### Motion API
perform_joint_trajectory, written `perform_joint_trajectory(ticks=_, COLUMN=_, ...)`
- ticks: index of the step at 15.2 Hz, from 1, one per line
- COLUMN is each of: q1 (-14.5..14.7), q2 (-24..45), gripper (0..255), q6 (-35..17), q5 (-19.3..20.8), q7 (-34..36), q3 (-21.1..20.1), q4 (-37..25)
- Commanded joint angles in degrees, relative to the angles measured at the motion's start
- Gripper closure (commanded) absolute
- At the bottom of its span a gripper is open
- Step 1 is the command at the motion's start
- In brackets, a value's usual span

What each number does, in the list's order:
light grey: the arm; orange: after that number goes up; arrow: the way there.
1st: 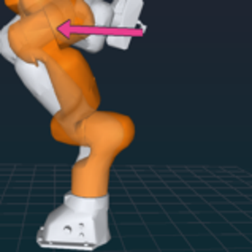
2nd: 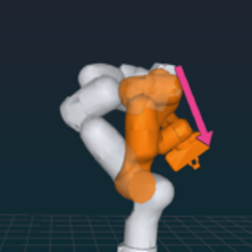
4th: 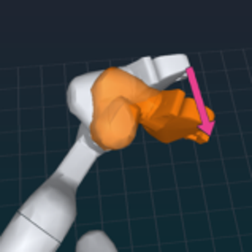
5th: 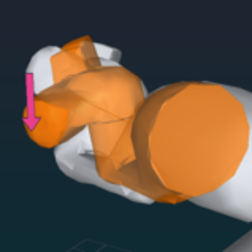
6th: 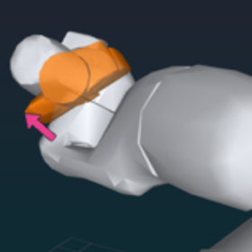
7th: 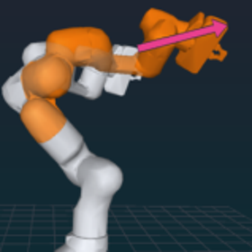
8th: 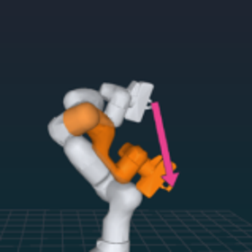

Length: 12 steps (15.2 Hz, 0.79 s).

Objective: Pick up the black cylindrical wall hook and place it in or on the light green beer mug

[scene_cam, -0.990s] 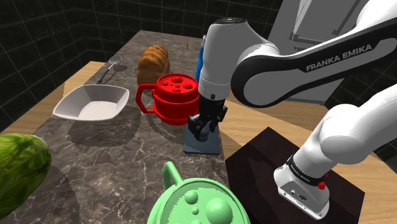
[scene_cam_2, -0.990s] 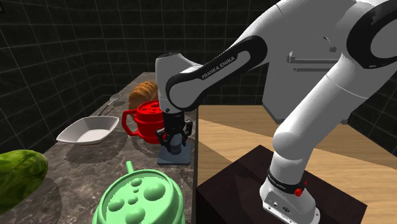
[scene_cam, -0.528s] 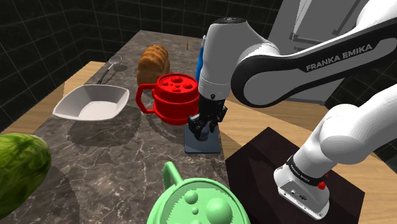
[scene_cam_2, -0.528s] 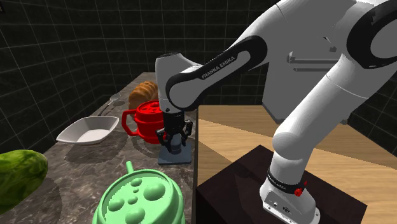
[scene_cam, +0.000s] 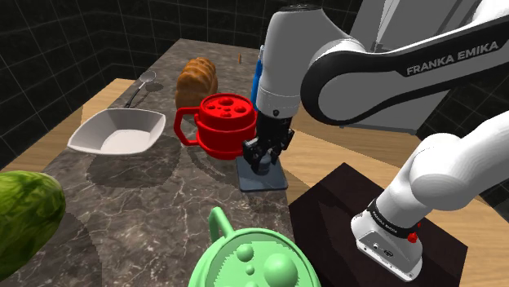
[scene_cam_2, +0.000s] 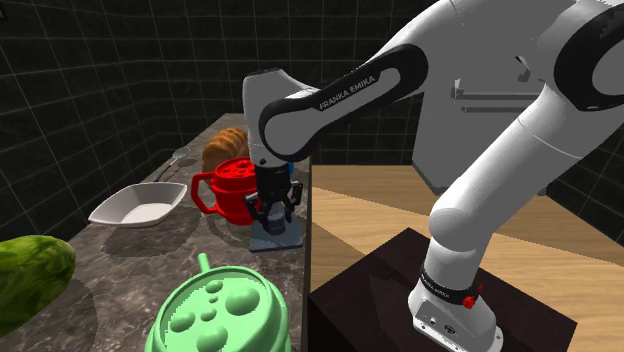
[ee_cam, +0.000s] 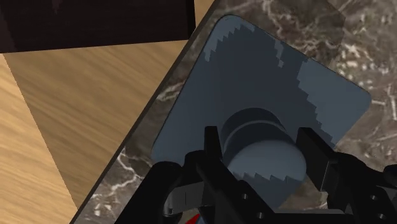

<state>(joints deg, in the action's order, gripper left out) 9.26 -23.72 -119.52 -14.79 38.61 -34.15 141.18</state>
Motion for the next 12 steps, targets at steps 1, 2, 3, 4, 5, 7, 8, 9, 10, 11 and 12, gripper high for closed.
perform_joint_trajectory(ticks=1, q1=0.0, q2=-0.7, gripper=255, q6=1.8, q5=0.1, q7=-0.1, q3=0.5, q4=-1.2)
perform_joint_trajectory(ticks=2, q1=0.0, q2=-1.0, gripper=255, q6=2.6, q5=0.1, q7=-0.2, q3=0.7, q4=-1.8)
perform_joint_trajectory(ticks=3, q1=0.0, q2=-1.3, gripper=255, q6=3.5, q5=0.1, q7=-0.3, q3=0.9, q4=-2.3)
perform_joint_trajectory(ticks=4, q1=0.0, q2=-1.6, gripper=255, q6=4.3, q5=0.1, q7=-0.3, q3=1.1, q4=-2.8)
perform_joint_trajectory(ticks=5, q1=0.0, q2=-1.9, gripper=255, q6=5.1, q5=0.2, q7=-0.3, q3=1.3, q4=-3.4)
perform_joint_trajectory(ticks=7, q1=0.0, q2=-2.4, gripper=255, q6=6.8, q5=0.2, q7=-0.4, q3=1.7, q4=-4.6)
perform_joint_trajectory(ticks=8, q1=0.0, q2=-2.6, gripper=255, q6=7.6, q5=0.3, q7=-0.4, q3=1.9, q4=-5.2)
perform_joint_trajectory(ticks=9, q1=0.0, q2=-2.9, gripper=255, q6=8.4, q5=0.4, q7=-0.4, q3=2.1, q4=-5.8)
perform_joint_trajectory(ticks=10, q1=0.0, q2=-3.0, gripper=255, q6=9.2, q5=0.4, q7=-0.5, q3=2.3, q4=-6.4)
perform_joint_trajectory(ticks=11, q1=0.0, q2=-3.2, gripper=255, q6=10.1, q5=0.5, q7=-0.5, q3=2.5, q4=-7.0)
perform_joint_trajectory(ticks=12, q1=0.0, q2=-3.4, gripper=255, q6=10.9, q5=0.5, q7=-0.5, q3=2.7, q4=-7.7)
